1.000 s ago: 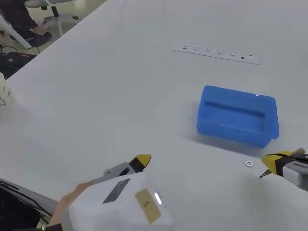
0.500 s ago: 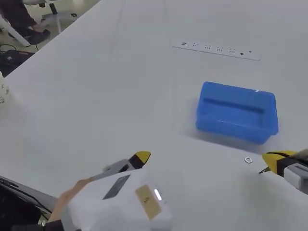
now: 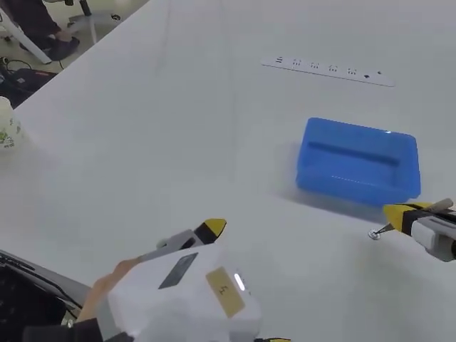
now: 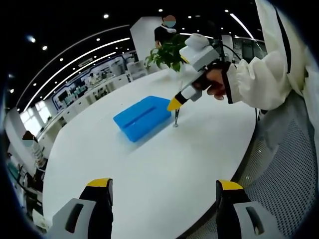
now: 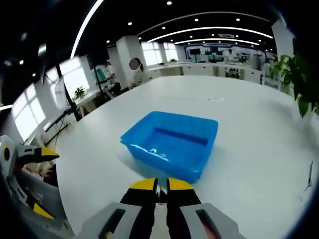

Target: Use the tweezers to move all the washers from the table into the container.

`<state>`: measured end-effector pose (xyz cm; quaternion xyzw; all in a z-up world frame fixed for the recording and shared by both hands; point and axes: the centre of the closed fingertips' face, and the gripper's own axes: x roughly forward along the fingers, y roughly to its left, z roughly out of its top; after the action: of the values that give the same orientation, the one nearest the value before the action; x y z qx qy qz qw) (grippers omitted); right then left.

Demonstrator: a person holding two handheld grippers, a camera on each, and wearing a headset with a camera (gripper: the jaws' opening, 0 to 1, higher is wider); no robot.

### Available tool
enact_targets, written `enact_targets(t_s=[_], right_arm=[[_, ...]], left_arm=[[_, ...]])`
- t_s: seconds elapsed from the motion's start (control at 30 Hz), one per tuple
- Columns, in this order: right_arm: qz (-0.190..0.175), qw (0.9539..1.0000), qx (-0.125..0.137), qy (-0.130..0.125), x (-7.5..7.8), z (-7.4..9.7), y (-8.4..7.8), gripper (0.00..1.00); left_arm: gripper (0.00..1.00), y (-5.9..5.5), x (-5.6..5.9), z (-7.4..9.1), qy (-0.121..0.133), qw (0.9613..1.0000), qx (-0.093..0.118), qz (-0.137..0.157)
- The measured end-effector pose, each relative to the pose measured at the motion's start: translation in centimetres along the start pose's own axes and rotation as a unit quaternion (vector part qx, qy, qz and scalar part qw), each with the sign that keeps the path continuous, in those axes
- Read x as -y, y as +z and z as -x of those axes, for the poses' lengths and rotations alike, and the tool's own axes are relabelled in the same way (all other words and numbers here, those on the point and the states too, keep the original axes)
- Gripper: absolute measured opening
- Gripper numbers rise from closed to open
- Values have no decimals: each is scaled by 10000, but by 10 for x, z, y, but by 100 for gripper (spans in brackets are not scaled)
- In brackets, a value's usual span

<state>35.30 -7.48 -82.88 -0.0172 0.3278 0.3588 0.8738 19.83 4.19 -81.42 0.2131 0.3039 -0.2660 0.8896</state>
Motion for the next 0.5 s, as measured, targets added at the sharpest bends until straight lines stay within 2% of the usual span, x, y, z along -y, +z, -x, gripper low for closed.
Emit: enact_targets(t_s=[0.5], right_arm=[[205,9996,-173,-10,0,-2,0,3]], left_arm=[[86,-1,1,0,-7,10000,-14,-12]])
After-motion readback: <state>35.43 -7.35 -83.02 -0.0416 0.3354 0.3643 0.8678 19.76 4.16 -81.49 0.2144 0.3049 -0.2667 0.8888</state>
